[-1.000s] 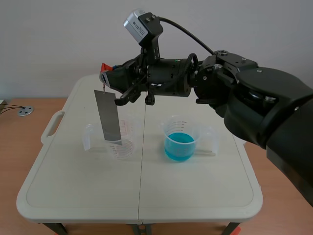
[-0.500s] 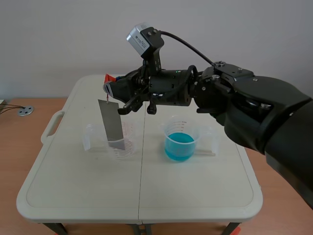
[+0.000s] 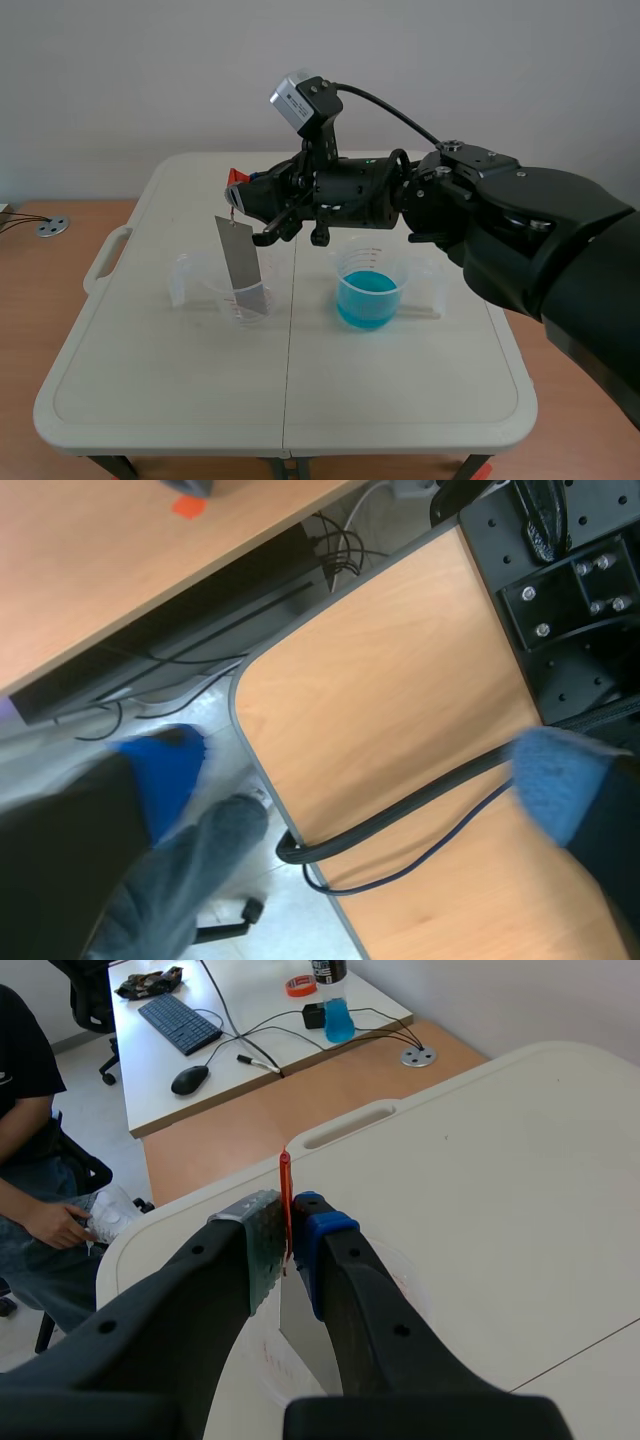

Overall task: Hold the metal plate by the orange handle, dip it into the blue solution, take it out and point at it, then put the plate back in the beaker on the left.
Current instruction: 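Put the plate into the left beaker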

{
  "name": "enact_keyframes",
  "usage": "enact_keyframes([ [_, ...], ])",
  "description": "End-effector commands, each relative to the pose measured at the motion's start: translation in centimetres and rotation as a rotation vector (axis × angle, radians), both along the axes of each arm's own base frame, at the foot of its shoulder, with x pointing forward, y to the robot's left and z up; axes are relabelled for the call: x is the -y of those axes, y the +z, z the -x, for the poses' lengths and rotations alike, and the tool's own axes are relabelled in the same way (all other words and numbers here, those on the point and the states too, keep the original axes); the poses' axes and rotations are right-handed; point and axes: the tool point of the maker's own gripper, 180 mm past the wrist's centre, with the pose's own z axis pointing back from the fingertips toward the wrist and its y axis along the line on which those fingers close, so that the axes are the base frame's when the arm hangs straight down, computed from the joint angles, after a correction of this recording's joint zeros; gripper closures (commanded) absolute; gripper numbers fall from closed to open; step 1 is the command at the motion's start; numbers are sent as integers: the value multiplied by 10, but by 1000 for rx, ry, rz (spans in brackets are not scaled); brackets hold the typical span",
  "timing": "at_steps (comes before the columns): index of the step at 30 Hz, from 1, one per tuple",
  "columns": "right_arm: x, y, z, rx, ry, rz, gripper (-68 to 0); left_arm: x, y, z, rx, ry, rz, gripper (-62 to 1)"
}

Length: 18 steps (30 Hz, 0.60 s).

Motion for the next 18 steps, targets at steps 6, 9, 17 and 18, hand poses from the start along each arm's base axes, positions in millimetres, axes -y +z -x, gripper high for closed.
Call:
enact_keyframes([
  [6,1,14,-7,43,13,-5,-176,2,2,-3,18,-1,13,-623],
  [9,5,13,-9,41,4,5,-260,2,2,-3,18,-1,12,-623],
  [17,24,17,-26,45,-69,12,-399,3,2,-3,17,2,17,-623],
  [18,25,18,-27,46,-75,8,-421,3,2,-3,17,2,17,-623],
])
